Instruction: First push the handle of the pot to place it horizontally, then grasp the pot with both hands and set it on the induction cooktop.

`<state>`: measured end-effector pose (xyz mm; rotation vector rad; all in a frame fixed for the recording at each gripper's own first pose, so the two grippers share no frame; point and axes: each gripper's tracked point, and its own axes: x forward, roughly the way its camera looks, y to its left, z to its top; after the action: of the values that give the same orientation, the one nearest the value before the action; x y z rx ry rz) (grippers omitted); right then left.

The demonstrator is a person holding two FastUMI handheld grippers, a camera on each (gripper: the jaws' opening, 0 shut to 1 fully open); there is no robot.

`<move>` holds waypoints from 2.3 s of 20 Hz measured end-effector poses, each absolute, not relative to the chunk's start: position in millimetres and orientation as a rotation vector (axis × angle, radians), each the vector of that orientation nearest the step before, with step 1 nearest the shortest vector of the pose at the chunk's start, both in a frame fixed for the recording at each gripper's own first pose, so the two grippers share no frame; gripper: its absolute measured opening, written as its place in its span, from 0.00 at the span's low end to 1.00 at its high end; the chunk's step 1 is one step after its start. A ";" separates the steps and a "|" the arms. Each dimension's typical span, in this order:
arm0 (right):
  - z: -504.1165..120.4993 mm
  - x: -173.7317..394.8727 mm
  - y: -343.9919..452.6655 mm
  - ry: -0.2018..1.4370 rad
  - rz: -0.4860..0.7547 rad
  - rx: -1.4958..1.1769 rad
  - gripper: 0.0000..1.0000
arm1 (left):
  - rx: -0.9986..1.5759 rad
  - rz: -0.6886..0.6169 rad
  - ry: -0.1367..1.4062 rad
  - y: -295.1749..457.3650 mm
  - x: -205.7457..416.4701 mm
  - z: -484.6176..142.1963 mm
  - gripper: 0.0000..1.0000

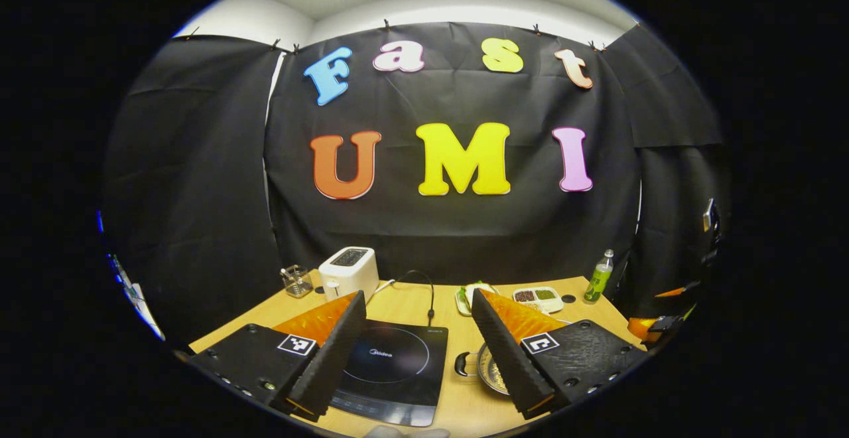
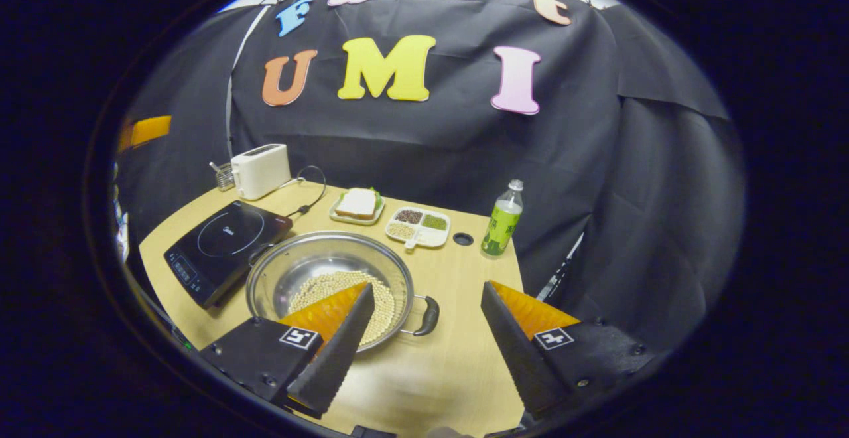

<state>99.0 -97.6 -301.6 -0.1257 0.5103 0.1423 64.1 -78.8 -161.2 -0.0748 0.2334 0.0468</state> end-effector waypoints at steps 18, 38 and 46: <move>-419.1 144.3 -95.0 0.719 0.060 -0.028 1.00 | 0.009 -0.062 0.559 -160.9 131.1 -365.0 0.96; -461.6 158.4 -75.1 0.835 0.067 0.001 0.78 | 0.005 -0.096 0.744 -171.1 128.7 -425.2 0.75; -463.0 157.6 -74.3 0.860 0.064 0.032 0.66 | -0.020 -0.109 0.746 -170.2 126.2 -423.0 0.66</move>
<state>157.6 -74.3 -463.0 0.0324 0.8599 0.0642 126.2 -170.2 -423.0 -0.0201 0.7460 -0.1095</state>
